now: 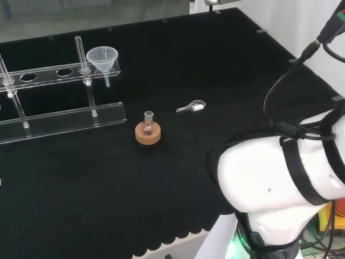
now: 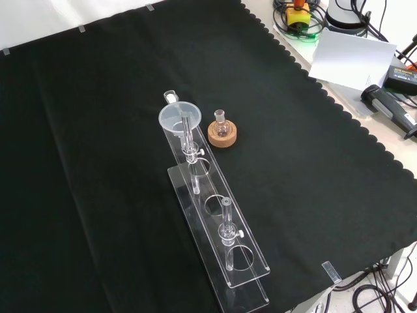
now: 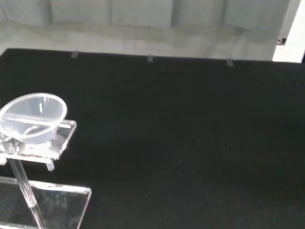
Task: Pick up the funnel from the transparent funnel stand.
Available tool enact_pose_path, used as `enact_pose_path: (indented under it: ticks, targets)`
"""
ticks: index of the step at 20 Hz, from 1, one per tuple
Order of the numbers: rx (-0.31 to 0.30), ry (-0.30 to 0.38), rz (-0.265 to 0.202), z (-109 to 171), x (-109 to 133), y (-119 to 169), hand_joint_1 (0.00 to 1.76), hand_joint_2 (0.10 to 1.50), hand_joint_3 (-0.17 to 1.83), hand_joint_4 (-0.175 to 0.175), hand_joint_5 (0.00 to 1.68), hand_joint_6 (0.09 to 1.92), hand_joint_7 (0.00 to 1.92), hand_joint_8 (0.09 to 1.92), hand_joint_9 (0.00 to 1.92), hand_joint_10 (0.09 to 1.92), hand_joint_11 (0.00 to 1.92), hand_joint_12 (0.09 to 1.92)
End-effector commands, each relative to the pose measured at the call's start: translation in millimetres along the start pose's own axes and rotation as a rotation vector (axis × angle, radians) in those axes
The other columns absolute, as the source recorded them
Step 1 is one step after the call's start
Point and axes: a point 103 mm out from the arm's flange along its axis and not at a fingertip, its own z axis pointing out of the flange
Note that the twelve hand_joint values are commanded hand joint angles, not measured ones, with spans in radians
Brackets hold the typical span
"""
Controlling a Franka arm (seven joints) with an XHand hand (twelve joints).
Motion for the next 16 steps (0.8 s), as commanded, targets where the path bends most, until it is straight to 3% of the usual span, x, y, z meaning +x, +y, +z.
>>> enact_pose_path:
  ticks: [1, 11, 16]
  targets:
    - [-0.043, 0.046, -0.056, 10.2, 23.5, 32.2, 0.17, 0.58, 0.16, 0.107, 0.00, 0.09, 0.00, 0.09, 0.00, 0.09, 0.00, 0.09]
    - [-0.015, 0.077, -0.161, 32.5, 72.0, 61.5, 0.24, 0.61, 0.15, 0.099, 0.00, 0.09, 0.00, 0.09, 0.00, 0.09, 0.00, 0.09]
    - [-0.004, 0.078, -0.173, 48.7, 88.6, 72.3, 0.39, 0.66, 0.15, 0.089, 0.00, 0.09, 0.00, 0.09, 0.00, 0.09, 0.00, 0.09]
